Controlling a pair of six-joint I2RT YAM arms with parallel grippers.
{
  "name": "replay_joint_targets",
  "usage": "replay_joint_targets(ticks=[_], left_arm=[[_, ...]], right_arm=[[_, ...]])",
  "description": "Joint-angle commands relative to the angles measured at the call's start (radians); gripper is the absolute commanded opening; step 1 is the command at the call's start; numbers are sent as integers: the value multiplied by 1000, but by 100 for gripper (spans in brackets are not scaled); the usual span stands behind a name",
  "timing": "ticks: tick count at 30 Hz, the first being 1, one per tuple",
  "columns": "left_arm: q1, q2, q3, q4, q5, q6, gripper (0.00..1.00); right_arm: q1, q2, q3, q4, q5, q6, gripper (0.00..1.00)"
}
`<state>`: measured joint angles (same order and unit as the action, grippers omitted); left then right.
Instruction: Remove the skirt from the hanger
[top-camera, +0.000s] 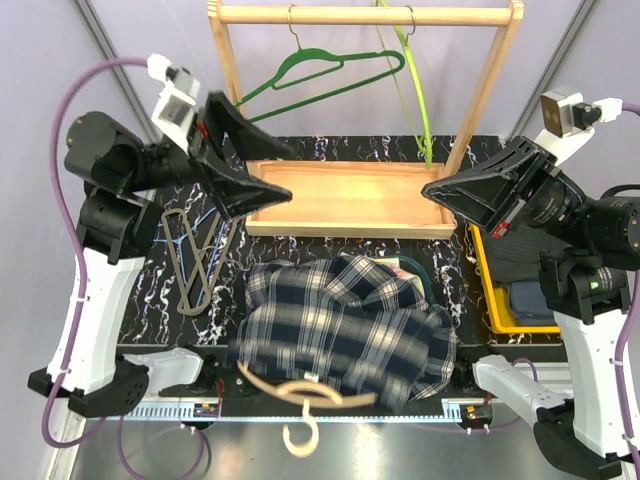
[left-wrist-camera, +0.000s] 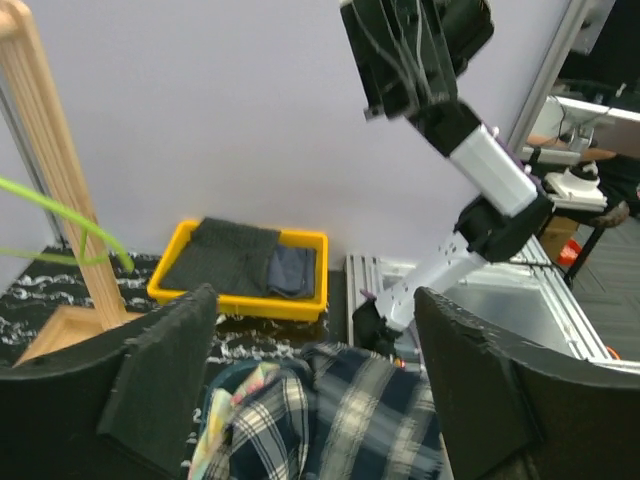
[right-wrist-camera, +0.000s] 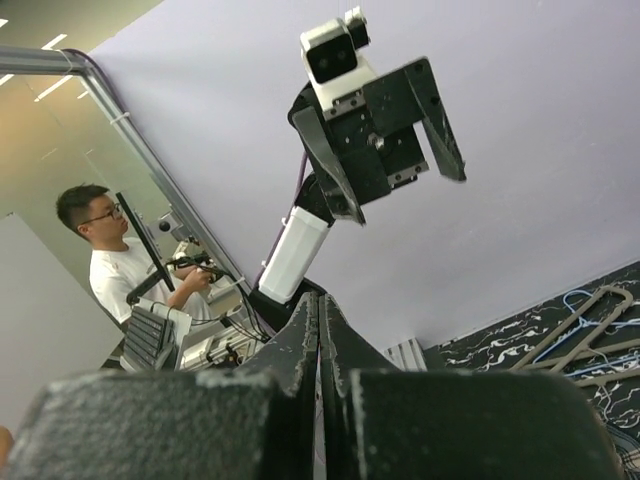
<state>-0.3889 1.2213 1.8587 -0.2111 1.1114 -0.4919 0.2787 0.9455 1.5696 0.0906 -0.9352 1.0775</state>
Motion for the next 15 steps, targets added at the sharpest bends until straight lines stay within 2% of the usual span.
replay_joint_targets(ticks=[1,2,3,4,5,6,7,9,12,14,15], left_arm=[[-5,-87,-136,-228,64,209,76],[-16,-132,-221,-463,65,404,70],[-40,-144,-239,-640,-9,570,69],[-171,-149,-246,-824,-106,954,67],[-256,-158,-313,-1049,-230,1077,66],[-312,-180,-378,-1094,-442,1161,65],[-333,-209,-444,-1112,-502,1226,65],[-344,-304,-567,-1110,-624,1344,65],[-412,-445,-644,-1099,-683,1450,68],[-464,-528,-668,-1087,-705,1487,68],[-473,-552,-677,-1081,-711,1500,68]], right_arm=[[-1,-2,-40,-35,-1,-93,0],[-1,-7,-45,-186,1,-144,0],[1,-13,-55,-257,3,-196,0],[8,-34,-100,-398,31,-318,0],[8,-46,-132,-457,54,-374,1],[10,-59,-169,-504,71,-419,2],[10,-76,-239,-546,119,-479,5],[8,-89,-310,-594,160,-499,22],[10,-123,-401,-571,164,-536,32],[8,-117,-404,-616,138,-583,37],[10,-96,-396,-656,106,-658,39]])
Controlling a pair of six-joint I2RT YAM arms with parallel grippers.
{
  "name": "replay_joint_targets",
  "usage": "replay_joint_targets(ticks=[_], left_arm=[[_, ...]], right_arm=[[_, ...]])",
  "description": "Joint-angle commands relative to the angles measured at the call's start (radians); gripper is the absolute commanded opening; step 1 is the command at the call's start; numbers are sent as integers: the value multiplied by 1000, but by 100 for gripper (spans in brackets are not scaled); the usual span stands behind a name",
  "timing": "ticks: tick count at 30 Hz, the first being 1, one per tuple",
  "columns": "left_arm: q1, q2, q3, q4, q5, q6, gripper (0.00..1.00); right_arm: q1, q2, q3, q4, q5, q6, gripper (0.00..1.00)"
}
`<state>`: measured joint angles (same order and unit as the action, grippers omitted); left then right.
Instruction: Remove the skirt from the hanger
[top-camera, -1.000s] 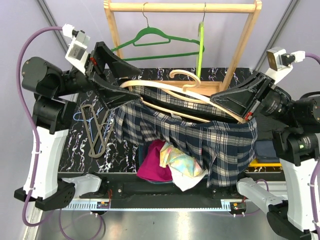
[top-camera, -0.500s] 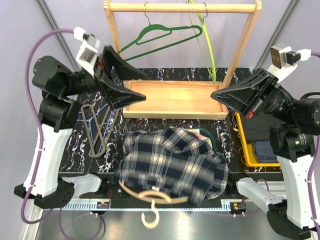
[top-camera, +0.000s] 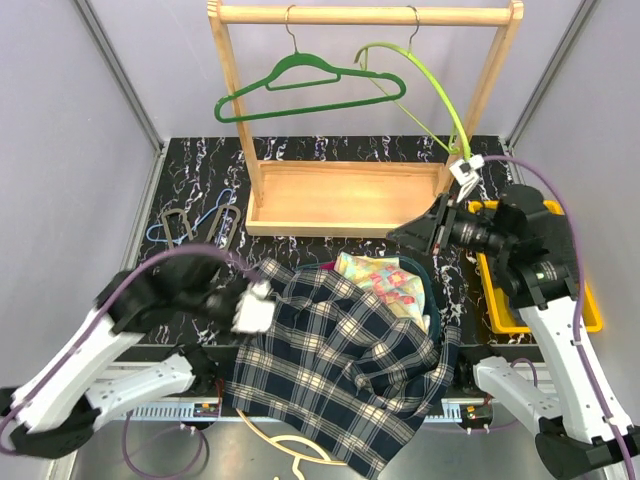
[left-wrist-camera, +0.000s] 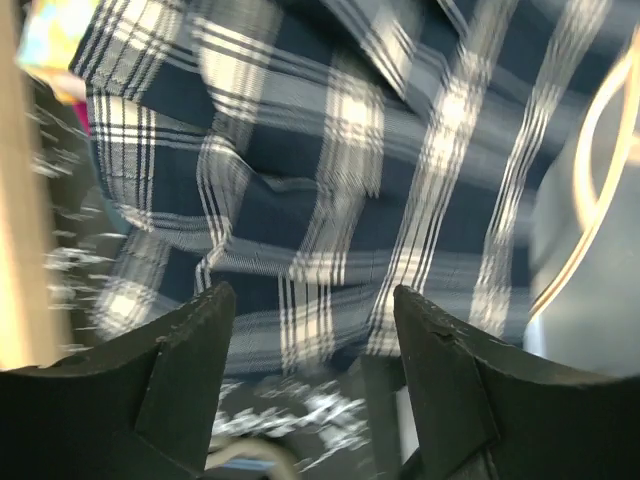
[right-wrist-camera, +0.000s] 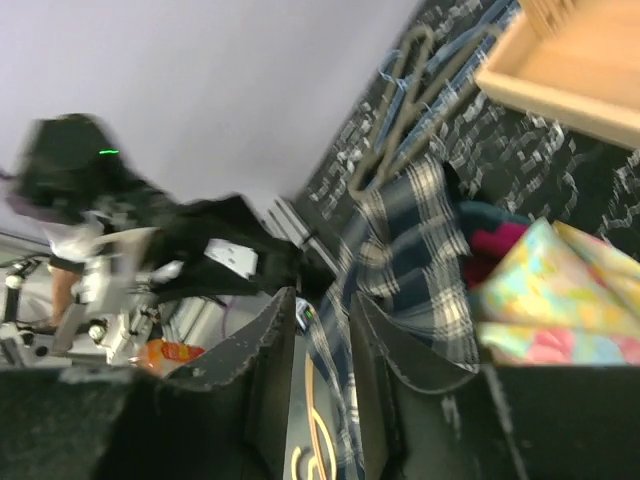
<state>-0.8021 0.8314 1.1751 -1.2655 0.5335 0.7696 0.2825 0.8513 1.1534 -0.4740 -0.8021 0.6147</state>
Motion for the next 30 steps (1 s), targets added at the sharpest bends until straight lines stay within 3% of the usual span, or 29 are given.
replay_joint_targets(ticks=[1,2,3,5,6,12,15,25,28,30], left_arm=[[-62,-204,-18,1,-139,264,68],[-62,-221,-32,24,-157,267,67],[-62,-239,-49,53,-168,266,67],[-63,-282,-101,150,-187,223,67],[-62,-288,-117,175,-191,209,67],[-62,-221,-94,288,-222,82,67],[-60,-210,-72,317,-224,62,67],[-55,-164,57,319,-211,-7,67],[-54,-157,80,321,-219,2,67],[-51,-149,99,327,-222,-4,67]], right_arm=[[6,9,37,-177,-51,-232,43],[21,15,37,-210,-72,-268,48],[43,15,22,-231,-88,-320,63],[126,22,17,-326,-71,-361,80],[171,32,14,-360,13,-386,99],[635,117,-40,-475,420,-300,100],[745,167,-49,-474,527,-262,100],[843,327,-60,-450,762,-274,100],[854,342,-64,-430,784,-273,90],[865,371,-63,-446,797,-265,72]])
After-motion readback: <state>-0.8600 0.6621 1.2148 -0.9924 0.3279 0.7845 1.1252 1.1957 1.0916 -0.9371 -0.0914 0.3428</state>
